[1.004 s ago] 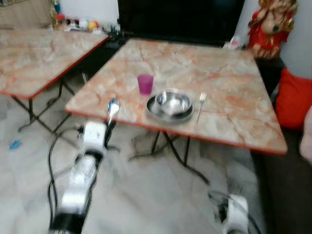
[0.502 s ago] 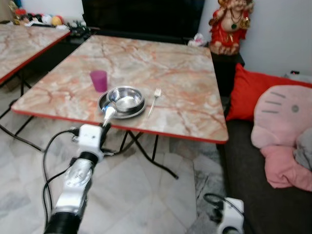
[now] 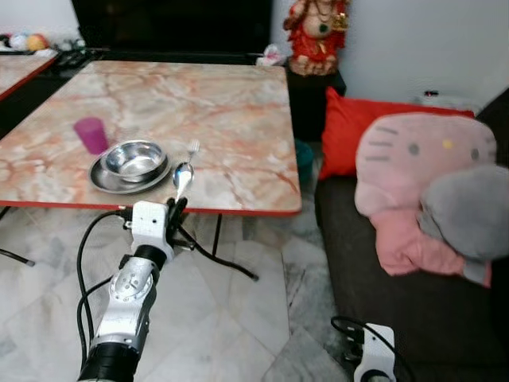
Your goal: Setting the table
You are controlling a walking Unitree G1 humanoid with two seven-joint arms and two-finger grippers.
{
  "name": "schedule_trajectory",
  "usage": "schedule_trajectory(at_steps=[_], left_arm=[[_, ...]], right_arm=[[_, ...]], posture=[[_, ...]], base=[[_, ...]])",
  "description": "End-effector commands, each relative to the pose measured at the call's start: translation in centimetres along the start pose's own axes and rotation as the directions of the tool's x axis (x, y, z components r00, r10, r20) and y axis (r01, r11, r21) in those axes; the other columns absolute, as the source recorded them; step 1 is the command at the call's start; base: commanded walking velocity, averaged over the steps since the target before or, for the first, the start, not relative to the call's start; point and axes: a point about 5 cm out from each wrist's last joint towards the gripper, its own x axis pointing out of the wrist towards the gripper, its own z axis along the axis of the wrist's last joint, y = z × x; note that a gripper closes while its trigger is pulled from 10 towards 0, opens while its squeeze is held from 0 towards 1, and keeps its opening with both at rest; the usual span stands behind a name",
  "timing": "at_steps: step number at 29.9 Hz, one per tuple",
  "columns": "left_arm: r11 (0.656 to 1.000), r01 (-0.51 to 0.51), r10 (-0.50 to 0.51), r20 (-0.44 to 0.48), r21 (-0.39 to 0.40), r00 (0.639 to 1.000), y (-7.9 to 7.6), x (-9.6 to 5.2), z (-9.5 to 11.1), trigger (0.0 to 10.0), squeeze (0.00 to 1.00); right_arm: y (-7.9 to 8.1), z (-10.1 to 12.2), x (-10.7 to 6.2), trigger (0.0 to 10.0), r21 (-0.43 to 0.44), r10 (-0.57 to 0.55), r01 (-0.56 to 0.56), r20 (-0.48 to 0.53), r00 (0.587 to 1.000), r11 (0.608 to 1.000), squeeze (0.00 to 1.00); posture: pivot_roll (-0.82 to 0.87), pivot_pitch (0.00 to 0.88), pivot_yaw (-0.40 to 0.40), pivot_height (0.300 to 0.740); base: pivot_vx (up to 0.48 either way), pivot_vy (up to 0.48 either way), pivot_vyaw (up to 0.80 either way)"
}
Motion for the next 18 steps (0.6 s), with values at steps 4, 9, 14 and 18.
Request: schedule_trajectory(at_steps=[4,9,14,18], left_arm=[[1.0,-0.029,0.029,0.011,-0.007,1.0,0.88,0.22,0.61,10.0,0.0],[0.999,-0.047,0.048,0.013,-0.012,0.999,1.12,0.24,0.7,10.0,0.0],[0.998,-0.056,0.056,0.015,-0.017,0.998,1.21,0.24,0.78,10.0,0.0],[0.997,-0.073,0.073,0.015,-0.017,0.997,1.33,0.22,0.8,10.0,0.0]], right_arm=[[0.38,0.21,0.08,10.0,-0.008,0.014,-0.014,0.003,1.0,1.0,0.0],[0.5,0.27,0.09,10.0,-0.006,0.018,-0.018,0.005,1.0,1.0,0.0],[0.52,0.33,0.09,10.0,-0.022,0.026,-0.026,0.01,1.0,0.999,0.0],[0.62,0.38,0.09,10.0,-0.037,0.041,-0.04,0.016,0.999,0.999,0.0]], posture=[[0.08,0.0,-0.008,0.74],[0.08,0.0,-0.007,0.74],[0.08,0.001,-0.007,0.74],[0.08,0.001,-0.007,0.74]], base=[[0.0,0.0,0.0],[0.0,0.0,0.0],[0.153,0.0,0.0],[0.301,0.0,0.0]])
